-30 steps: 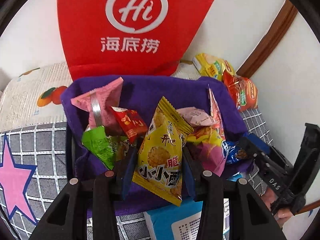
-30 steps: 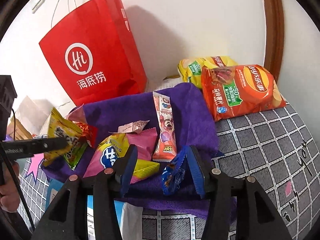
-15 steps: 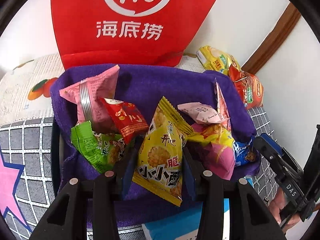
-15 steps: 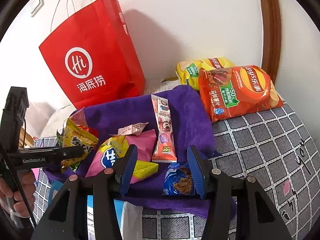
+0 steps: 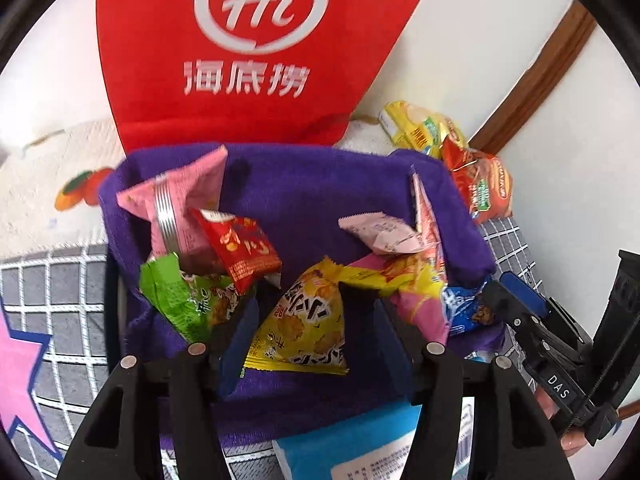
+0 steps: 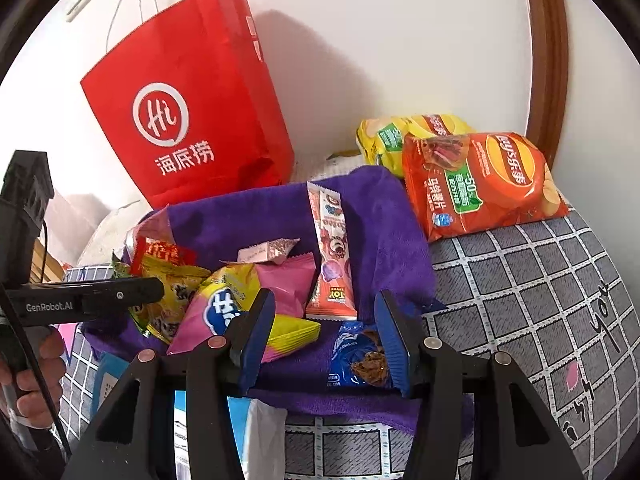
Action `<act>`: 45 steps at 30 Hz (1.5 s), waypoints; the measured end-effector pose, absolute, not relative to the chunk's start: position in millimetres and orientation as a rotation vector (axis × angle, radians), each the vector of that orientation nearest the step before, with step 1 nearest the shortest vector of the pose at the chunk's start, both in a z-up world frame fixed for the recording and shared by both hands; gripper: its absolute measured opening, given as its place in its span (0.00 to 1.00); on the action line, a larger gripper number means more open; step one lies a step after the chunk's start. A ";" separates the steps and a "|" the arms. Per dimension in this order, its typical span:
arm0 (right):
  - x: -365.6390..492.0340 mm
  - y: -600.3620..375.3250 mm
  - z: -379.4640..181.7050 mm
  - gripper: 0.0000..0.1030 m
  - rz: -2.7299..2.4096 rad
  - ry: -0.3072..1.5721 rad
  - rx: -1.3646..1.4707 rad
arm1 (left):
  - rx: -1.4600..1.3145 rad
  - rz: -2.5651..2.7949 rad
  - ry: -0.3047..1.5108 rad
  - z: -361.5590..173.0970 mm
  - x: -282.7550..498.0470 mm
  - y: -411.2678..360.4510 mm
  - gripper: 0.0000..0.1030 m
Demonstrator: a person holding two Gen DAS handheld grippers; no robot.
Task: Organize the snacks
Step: 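Return both tools to the pile while the right tool grasps the strawberry candy packet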
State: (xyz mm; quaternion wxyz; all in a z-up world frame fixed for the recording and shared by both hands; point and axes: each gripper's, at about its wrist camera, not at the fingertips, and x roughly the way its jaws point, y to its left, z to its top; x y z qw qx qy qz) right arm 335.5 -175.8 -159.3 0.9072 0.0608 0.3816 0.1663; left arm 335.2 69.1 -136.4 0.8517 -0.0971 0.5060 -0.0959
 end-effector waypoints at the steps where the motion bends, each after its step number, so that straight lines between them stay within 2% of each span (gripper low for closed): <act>1: 332.9 -176.5 -154.9 0.50 0.344 0.784 0.132 | -0.205 -0.206 1.055 -131.9 333.7 69.0 0.56; 7: 290.6 -176.4 -126.2 0.50 0.331 0.777 0.102 | -0.183 -0.206 0.993 -102.0 317.5 65.1 0.56; 13: 229.8 -168.0 -125.0 0.50 0.329 0.830 0.038 | -0.107 -0.202 0.924 -67.0 289.4 50.9 0.59; 18: 186.4 -156.9 -150.6 0.58 0.408 0.951 0.120 | -0.111 -0.226 0.905 -52.9 260.7 51.0 0.62; 21: 170.0 -141.7 -171.5 0.64 0.465 1.007 0.147 | -0.119 -0.223 0.912 -53.7 241.4 60.3 0.62; 27: 152.2 -111.7 -215.5 0.67 0.541 1.141 0.134 | -0.129 -0.175 0.936 -70.2 195.0 93.4 0.62; 28: 149.1 -110.5 -216.5 0.68 0.541 1.116 0.134 | -0.130 -0.166 0.943 -74.8 189.4 98.7 0.62; 30: 144.6 -109.0 -216.5 0.80 0.550 1.087 0.148 | -0.136 -0.147 0.960 -84.0 177.9 110.2 0.62; 37: 136.6 -86.2 -220.9 0.84 0.481 1.037 0.064 | -0.194 -0.117 0.999 -104.7 148.9 142.1 0.62; 40: 133.6 -77.3 -222.4 0.80 0.451 1.002 -0.009 | -0.192 -0.104 0.997 -106.3 140.5 146.8 0.62; 44: 135.1 -79.0 -223.6 0.58 0.391 0.963 -0.040 | -0.184 -0.105 0.998 -108.4 132.3 145.6 0.62; 45: 136.0 -79.5 -223.9 0.56 0.391 0.963 -0.034 | -0.178 -0.105 1.000 -109.4 131.1 143.4 0.62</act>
